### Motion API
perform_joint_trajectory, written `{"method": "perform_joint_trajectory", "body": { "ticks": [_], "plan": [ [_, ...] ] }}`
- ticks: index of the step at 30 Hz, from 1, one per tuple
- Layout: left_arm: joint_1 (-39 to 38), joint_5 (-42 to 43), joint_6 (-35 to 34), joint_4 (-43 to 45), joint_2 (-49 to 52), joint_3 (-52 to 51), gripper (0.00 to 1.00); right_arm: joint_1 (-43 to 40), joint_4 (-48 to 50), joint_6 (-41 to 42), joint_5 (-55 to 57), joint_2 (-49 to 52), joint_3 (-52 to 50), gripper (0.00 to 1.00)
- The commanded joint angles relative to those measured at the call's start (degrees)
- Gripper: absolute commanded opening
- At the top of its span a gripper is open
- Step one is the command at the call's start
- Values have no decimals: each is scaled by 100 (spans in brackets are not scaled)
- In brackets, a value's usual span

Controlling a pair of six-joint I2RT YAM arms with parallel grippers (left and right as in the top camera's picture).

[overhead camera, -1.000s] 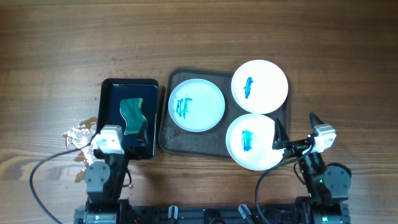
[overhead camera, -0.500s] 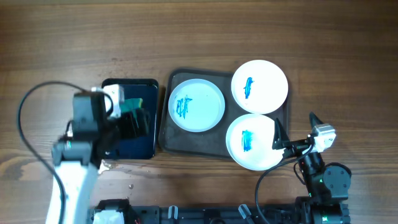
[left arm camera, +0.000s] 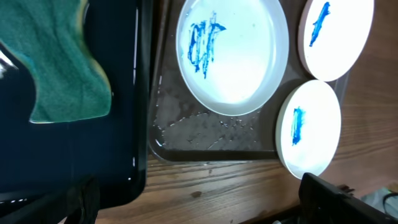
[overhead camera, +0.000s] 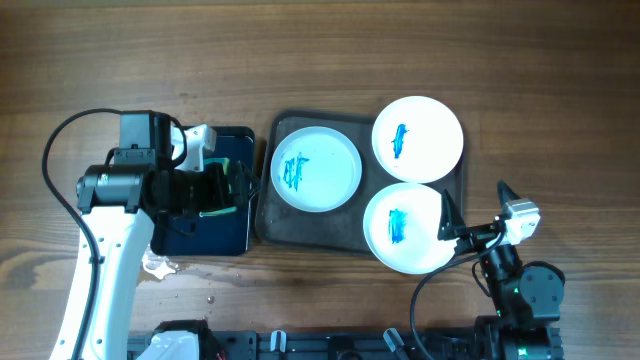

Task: Clean dirty plates on tray and stack at the side
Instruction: 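Reach left gripper to the sponge, right gripper to upper plate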

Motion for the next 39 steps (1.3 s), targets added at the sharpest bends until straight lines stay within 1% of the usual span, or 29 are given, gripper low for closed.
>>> {"method": "perform_joint_trajectory", "body": {
  "ticks": [1, 5, 6, 8, 9, 10, 11, 12, 13, 15, 16, 17, 20, 22, 23, 24, 25, 26, 29, 30, 33, 36, 38, 39],
  "plan": [
    [-31, 428, -37, -2, 7, 111, 100, -20, 35, -17, -74, -11, -9, 100],
    [-31, 442, -35, 2, 7, 111, 100, -20, 42, -9, -76, -11, -9, 100],
    [-31, 444, -35, 22, 7, 111, 100, -17, 33, 127, -92, -7, -9, 100],
    [-31, 442, -31, 50, 7, 111, 100, -20, 39, 675, -205, 57, -9, 100],
    [-31, 435, -28, 109, 7, 111, 100, -17, 35, 813, -459, 105, -2, 100],
    [-31, 435, -33, 188, 9, 111, 100, -20, 26, 916, -1084, 177, 37, 100],
    [-31, 433, -33, 238, 9, 111, 100, -17, 4, 997, -1443, 251, 72, 100],
    [-31, 398, -37, 264, 9, 111, 100, -17, -79, 1268, -1698, 424, 138, 100],
    [-31, 240, -120, 295, 9, 111, 100, -17, -192, 1467, -1869, 654, 240, 100],
    [-31, -407, -505, 330, 28, 111, 98, -17, -323, 1469, -2271, 1250, 546, 100],
    [-31, -645, -643, 332, 42, 111, 95, -17, -328, 1467, -2500, 1644, 769, 100],
    [-31, -778, -737, 337, 70, 111, 95, -17, -334, 1438, -2736, 2081, 1047, 100],
    [-31, -789, -767, 345, 149, 111, 91, -13, -474, 1200, -3377, 3438, 2046, 100],
    [-31, -789, -765, 345, 214, 111, 86, 70, -1038, 811, -3626, 4529, 2988, 100],
    [-31, -791, -765, 345, 238, 111, 87, 149, -1408, 592, -3637, 4979, 3427, 100],
    [-31, -791, -763, 345, 267, 111, 87, 293, -2009, 181, -3580, 5611, 4048, 100],
    [-31, -791, -750, 341, 308, 111, 97, 514, -2822, -225, -3276, 6354, 4804, 100],
    [-31, -791, -728, 339, 321, 111, 100, 704, -3475, -483, -2933, 6924, 5418, 100],
    [-24, -933, -717, 352, 321, 114, 100, 1211, -5163, -656, -1746, 8371, 7062, 100],
    [-24, -1189, -796, 343, 321, 114, 100, 1458, -5755, -627, -1333, 8964, 7733, 100],
    [-22, -1801, -1110, 350, 326, 111, 100, 1711, -5895, -505, -1292, 9416, 8111, 100],
    [90, -2190, -1104, 369, 496, 114, 99, 1784, -5812, 74, -1290, 9586, 8091, 100],
    [177, -2203, -1106, 385, 796, 114, 84, 1784, -5792, 601, -1287, 9613, 8091, 100],
    [212, -2203, -1106, 413, 994, 114, 80, 1784, -5783, 763, -1283, 9617, 8091, 100]
  ]
}}
